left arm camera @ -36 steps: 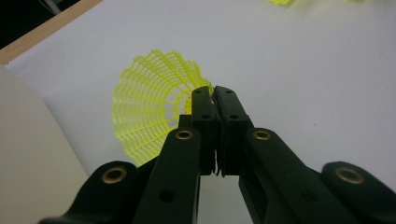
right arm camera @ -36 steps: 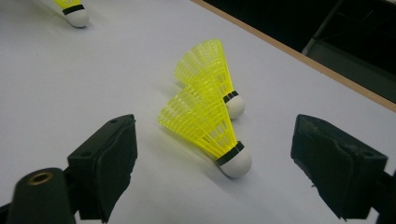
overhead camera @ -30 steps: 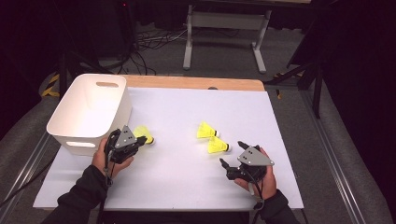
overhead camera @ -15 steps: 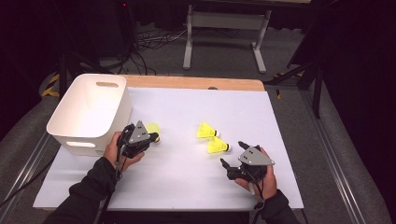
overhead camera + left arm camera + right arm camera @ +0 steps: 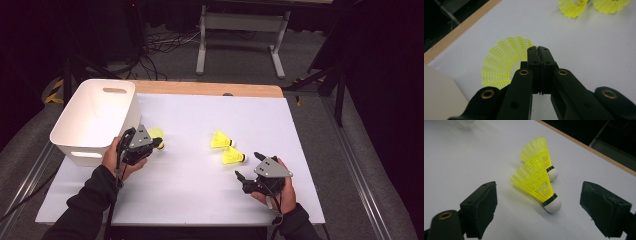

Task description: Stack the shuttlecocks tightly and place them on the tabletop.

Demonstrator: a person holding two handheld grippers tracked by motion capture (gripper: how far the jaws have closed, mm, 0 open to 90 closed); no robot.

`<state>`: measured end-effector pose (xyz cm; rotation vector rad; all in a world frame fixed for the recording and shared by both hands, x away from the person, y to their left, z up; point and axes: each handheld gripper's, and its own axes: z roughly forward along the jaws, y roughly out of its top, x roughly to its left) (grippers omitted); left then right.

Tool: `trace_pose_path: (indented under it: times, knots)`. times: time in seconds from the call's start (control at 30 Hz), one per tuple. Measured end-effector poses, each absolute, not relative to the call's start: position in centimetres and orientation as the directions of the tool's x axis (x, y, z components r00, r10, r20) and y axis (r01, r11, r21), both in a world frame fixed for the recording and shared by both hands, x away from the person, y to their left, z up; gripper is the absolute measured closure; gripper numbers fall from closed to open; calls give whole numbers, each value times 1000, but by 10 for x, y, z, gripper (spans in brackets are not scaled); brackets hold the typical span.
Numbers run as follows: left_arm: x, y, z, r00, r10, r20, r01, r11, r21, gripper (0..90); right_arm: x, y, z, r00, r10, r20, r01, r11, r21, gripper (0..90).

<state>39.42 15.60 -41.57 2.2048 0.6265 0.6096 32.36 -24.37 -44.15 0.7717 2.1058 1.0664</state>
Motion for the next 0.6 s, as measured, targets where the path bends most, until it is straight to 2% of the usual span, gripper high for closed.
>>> trace_pose_path:
  times: [0.3, 0.6]
  knots:
    - [395, 149, -420, 786, 576, 224, 260, -637, 726, 865, 324, -242, -443, -627, 729, -277, 213, 502, 838, 152]
    - [400, 131, -418, 802, 546, 243, 225, -653, 724, 841, 325, -242, -444, -632, 723, -278, 216, 509, 834, 150]
